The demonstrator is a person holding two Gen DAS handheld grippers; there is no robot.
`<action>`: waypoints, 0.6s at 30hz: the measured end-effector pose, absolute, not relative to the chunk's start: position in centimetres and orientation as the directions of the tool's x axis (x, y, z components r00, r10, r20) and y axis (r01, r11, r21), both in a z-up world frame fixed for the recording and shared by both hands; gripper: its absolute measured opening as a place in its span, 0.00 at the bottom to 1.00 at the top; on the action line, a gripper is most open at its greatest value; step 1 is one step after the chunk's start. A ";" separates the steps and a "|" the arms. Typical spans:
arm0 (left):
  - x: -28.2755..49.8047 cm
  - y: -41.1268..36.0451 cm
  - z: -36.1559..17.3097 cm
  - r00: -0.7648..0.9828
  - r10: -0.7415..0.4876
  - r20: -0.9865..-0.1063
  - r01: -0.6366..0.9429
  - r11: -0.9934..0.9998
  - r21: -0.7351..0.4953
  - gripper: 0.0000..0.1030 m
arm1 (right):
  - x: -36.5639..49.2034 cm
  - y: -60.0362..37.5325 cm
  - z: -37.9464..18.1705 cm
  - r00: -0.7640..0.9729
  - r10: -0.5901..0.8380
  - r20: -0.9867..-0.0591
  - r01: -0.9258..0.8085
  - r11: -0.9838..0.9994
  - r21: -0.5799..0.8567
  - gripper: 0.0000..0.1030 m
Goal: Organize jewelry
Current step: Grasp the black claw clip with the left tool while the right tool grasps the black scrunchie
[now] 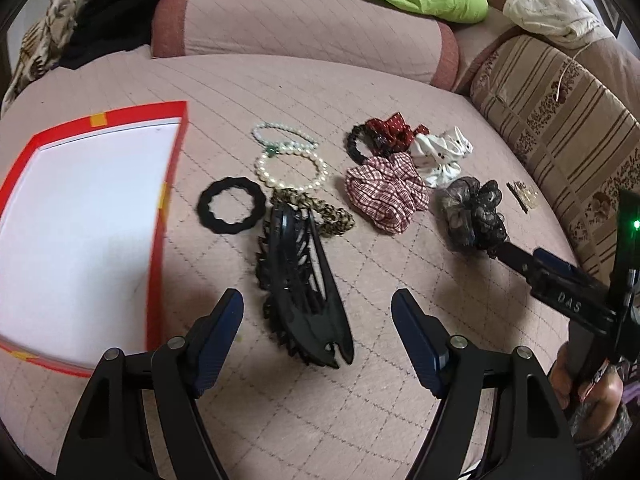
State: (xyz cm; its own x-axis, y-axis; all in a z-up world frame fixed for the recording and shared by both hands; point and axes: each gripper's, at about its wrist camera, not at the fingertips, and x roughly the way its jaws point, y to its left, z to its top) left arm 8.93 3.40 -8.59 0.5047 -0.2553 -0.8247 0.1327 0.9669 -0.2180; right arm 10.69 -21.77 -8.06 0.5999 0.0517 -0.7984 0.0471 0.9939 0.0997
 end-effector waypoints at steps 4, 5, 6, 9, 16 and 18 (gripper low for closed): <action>9.8 2.8 -9.4 0.482 -0.270 -0.834 0.144 0.963 -0.228 0.74 | 12.0 -21.3 -8.3 0.609 0.050 -0.791 0.032 0.996 0.087 0.91; 10.0 2.7 -9.6 0.474 -0.273 -0.837 0.144 0.962 -0.232 0.74 | 12.3 -21.2 -8.4 0.610 0.047 -0.791 0.032 0.996 0.083 0.91; 10.2 2.6 -9.9 0.467 -0.274 -0.841 0.145 0.962 -0.232 0.74 | 12.6 -21.2 -8.5 0.611 0.044 -0.791 0.033 0.996 0.081 0.91; 10.6 2.3 -10.4 0.457 -0.274 -0.847 0.147 0.962 -0.231 0.74 | 13.5 -21.1 -8.8 0.609 0.036 -0.793 0.039 0.996 0.075 0.91; 10.8 2.1 -11.2 0.439 -0.248 -0.863 0.133 0.969 -0.210 0.40 | 14.5 -20.0 -9.4 0.605 0.024 -0.796 0.016 0.999 0.043 0.80; 10.7 2.4 -11.1 0.434 -0.253 -0.864 0.124 0.967 -0.221 0.38 | 14.6 -19.8 -9.6 0.592 0.045 -0.805 0.000 0.998 0.056 0.61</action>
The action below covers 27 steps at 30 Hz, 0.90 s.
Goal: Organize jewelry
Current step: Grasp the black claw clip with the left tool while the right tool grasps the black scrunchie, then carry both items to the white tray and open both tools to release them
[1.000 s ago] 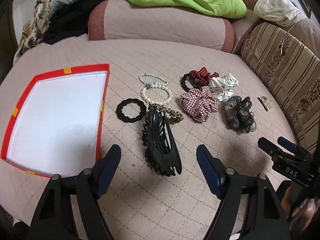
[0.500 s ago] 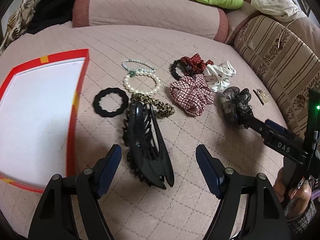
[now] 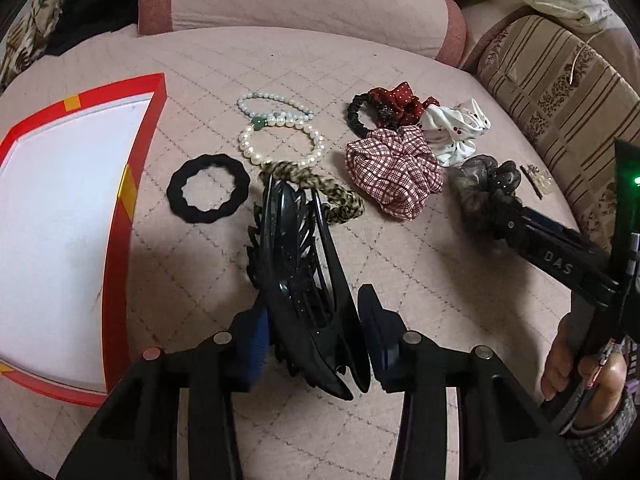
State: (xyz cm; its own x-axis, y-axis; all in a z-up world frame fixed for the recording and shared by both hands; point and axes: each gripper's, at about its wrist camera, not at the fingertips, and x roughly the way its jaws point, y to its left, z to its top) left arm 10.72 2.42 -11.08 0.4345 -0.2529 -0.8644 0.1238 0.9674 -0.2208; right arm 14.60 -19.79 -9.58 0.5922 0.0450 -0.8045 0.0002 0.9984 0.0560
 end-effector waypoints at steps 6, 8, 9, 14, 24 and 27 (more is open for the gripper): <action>9.3 2.9 -10.0 0.432 -0.258 -0.864 0.117 0.966 -0.229 0.34 | 13.9 -19.6 -9.2 0.571 0.102 -0.814 -0.022 0.994 0.109 0.17; 8.6 3.1 -9.5 0.433 -0.264 -0.862 0.118 0.964 -0.236 0.33 | 13.3 -19.8 -8.8 0.565 0.126 -0.815 -0.028 0.991 0.134 0.13; 8.4 3.2 -9.2 0.434 -0.270 -0.860 0.119 0.963 -0.242 0.33 | 12.9 -19.9 -8.6 0.561 0.142 -0.815 -0.030 0.988 0.152 0.11; 6.6 3.7 -7.5 0.450 -0.294 -0.843 0.125 0.956 -0.267 0.33 | 10.4 -20.2 -7.8 0.540 0.192 -0.819 -0.038 0.978 0.204 0.10; 3.4 6.1 -4.2 0.532 -0.275 -0.800 0.123 0.961 -0.249 0.33 | 6.1 -17.0 -5.5 0.525 0.266 -0.809 -0.133 0.964 0.231 0.09; 3.0 8.0 -3.7 0.561 -0.243 -0.792 0.084 0.968 -0.237 0.33 | 5.6 -15.2 -4.5 0.524 0.289 -0.801 -0.182 0.957 0.227 0.09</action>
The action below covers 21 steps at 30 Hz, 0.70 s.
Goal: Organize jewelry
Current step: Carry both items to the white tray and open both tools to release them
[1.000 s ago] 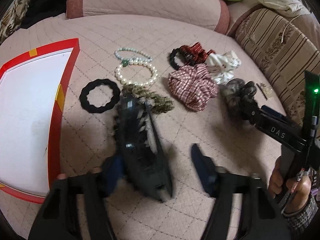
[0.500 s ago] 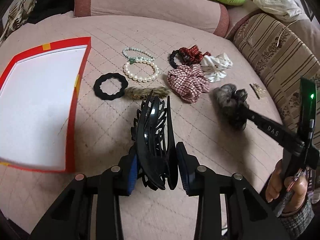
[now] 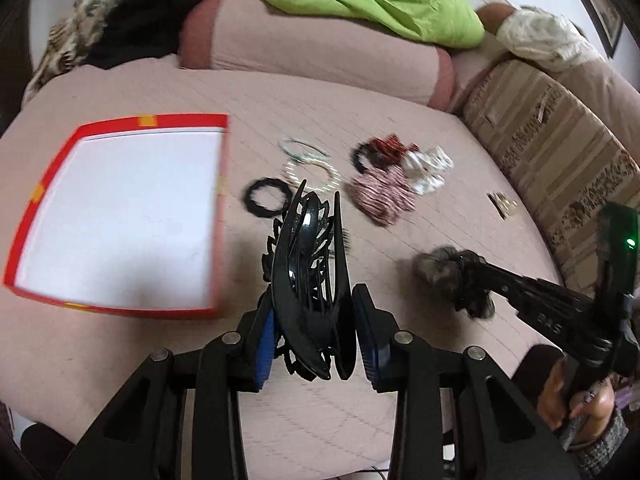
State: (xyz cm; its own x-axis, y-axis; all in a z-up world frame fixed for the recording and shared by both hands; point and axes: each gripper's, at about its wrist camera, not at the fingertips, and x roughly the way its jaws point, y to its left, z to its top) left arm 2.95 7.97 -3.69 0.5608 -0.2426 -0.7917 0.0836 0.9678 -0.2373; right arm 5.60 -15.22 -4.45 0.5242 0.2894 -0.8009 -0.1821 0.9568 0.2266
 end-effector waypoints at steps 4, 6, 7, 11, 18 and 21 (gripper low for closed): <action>2.8 11.4 -3.1 0.594 -0.193 -0.781 0.006 0.972 -0.236 0.33 | 5.4 -12.3 -3.3 0.513 0.323 -0.795 -0.253 0.942 0.220 0.09; 2.7 13.5 -3.0 0.609 -0.172 -0.775 -0.039 0.968 -0.246 0.34 | 5.4 -10.8 -2.9 0.507 0.333 -0.795 -0.286 0.935 0.209 0.09; 2.7 14.3 -2.9 0.614 -0.161 -0.773 -0.056 0.968 -0.246 0.34 | 5.4 -10.2 -2.7 0.503 0.339 -0.795 -0.300 0.931 0.207 0.09; 2.6 17.8 -3.0 0.630 -0.102 -0.770 -0.136 0.962 -0.238 0.34 | 6.1 -6.9 -2.2 0.471 0.382 -0.796 -0.361 0.906 0.221 0.09; 2.5 23.2 -3.2 0.643 -0.024 -0.765 -0.235 0.945 -0.227 0.34 | 7.1 -1.6 -0.4 0.468 0.417 -0.779 -0.449 0.871 0.197 0.08; 2.9 25.2 -3.1 0.646 0.014 -0.763 -0.266 0.941 -0.208 0.34 | 8.0 0.5 0.5 0.460 0.446 -0.768 -0.473 0.855 0.213 0.08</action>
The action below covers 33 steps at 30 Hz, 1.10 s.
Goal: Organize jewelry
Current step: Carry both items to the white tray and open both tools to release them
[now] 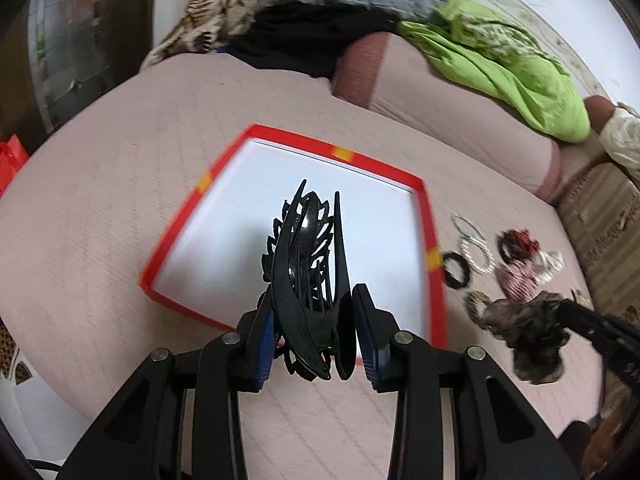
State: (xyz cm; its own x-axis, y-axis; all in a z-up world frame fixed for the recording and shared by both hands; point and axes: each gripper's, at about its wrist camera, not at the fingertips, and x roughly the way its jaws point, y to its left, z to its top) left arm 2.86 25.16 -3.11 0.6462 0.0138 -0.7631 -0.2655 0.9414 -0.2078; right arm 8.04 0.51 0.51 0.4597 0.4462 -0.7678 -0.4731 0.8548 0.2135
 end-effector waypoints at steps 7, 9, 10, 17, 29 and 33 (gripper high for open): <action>3.9 29.3 -4.4 0.612 0.087 -0.786 -0.347 0.923 -0.167 0.34 | 9.7 6.4 0.5 0.434 0.487 -0.758 -0.538 0.815 0.216 0.08; 4.1 30.2 -5.0 0.595 0.097 -0.798 -0.367 0.916 -0.163 0.34 | 10.1 8.4 -0.4 0.409 0.491 -0.769 -0.556 0.803 0.217 0.08; 4.2 30.6 -5.3 0.589 0.098 -0.802 -0.373 0.914 -0.162 0.34 | 10.0 8.9 -0.7 0.403 0.490 -0.773 -0.561 0.799 0.214 0.08; 5.6 32.1 -6.9 0.552 0.110 -0.826 -0.396 0.907 -0.144 0.34 | 11.4 12.9 -5.3 0.313 0.466 -0.828 -0.576 0.786 0.225 0.08; 5.9 31.7 -6.8 0.565 0.120 -0.817 -0.401 0.905 -0.144 0.41 | 11.2 13.8 -7.2 0.276 0.472 -0.837 -0.587 0.773 0.242 0.20; 5.2 31.5 -5.9 0.581 0.129 -0.804 -0.419 0.894 -0.160 0.52 | 10.9 12.9 -5.9 0.318 0.486 -0.814 -0.577 0.780 0.241 0.56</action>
